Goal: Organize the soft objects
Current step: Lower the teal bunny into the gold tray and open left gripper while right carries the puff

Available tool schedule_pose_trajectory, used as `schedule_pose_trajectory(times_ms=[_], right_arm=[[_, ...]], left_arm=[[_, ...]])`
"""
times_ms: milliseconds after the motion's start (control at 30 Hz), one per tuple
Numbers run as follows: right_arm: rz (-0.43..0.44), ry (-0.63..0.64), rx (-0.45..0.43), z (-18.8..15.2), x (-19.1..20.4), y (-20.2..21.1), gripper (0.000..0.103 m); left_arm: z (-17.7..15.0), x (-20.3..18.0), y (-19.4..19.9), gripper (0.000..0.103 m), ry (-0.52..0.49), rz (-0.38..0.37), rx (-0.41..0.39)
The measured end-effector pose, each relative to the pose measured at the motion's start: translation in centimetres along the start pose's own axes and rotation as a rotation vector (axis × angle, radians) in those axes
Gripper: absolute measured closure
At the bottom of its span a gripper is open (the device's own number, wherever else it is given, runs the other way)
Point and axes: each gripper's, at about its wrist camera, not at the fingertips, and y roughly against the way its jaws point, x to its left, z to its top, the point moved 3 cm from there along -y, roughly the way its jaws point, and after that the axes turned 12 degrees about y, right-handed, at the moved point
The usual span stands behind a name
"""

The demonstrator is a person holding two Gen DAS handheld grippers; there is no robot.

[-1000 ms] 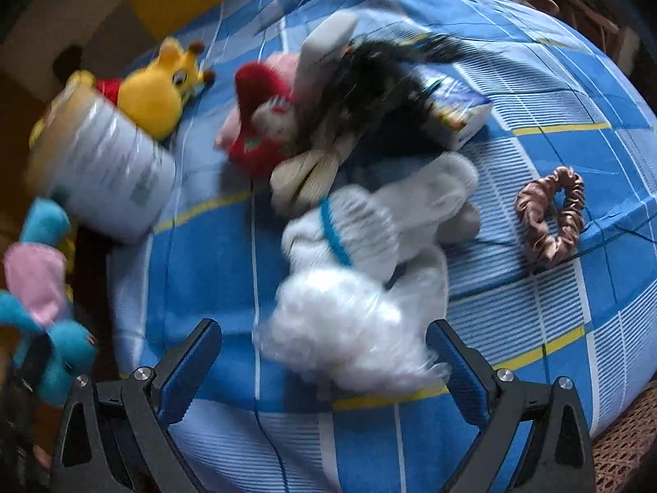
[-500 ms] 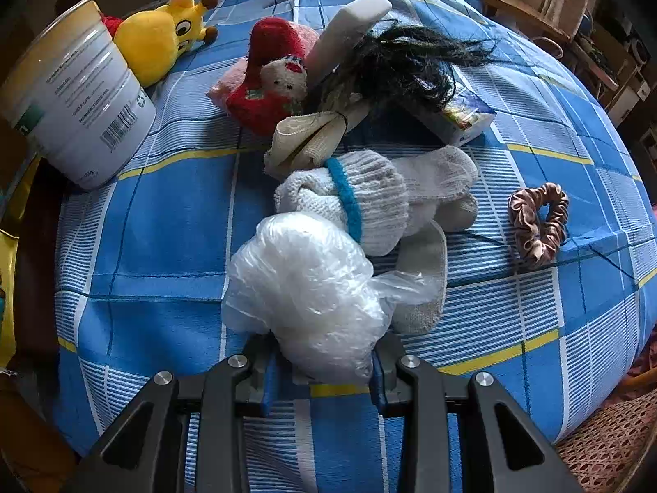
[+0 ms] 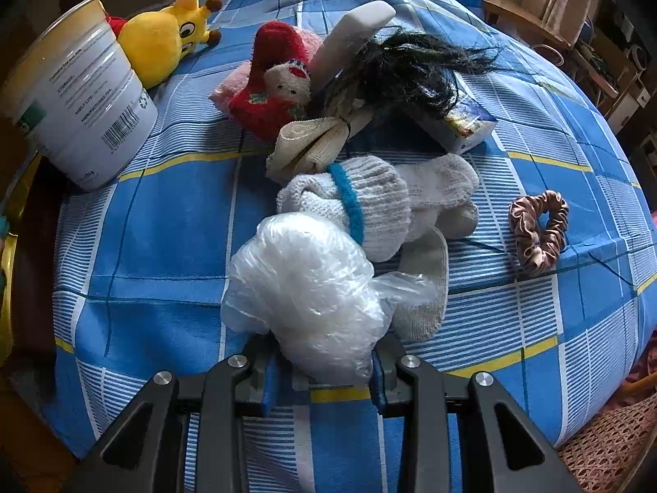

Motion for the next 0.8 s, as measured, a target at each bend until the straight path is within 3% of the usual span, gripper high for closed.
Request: schedule_pose_trajectory(times_ms=[133,300,433,533,800], right_arm=[[0.0,0.003,-0.003,0.1,-0.1,-0.1,0.07],[-0.001,0.004,-0.005,0.1,-0.1,-0.1,0.07],[-0.003,0.006,-0.006,0.1,-0.1,-0.2,0.07],[-0.004,0.007,-0.009,0.2,-0.1,-0.1,0.07],[0.048,0.017,-0.067,0.5,0.5,1.1,0.071]], left_arm=[[1.6,-2.2,-2.1,0.06,-0.021,-0.021,0.013],[3.4,-4.8,-6.1,0.058,-0.056,0.005,0.031],[3.4,-5.9,-8.2,0.048,-0.063,0.017,0.074],[2.9,-5.8,-7.8,0.033,-0.075,0.03,0.054],[0.5,-3.6,-3.7,0.029,-0.117,0.068,-0.038]])
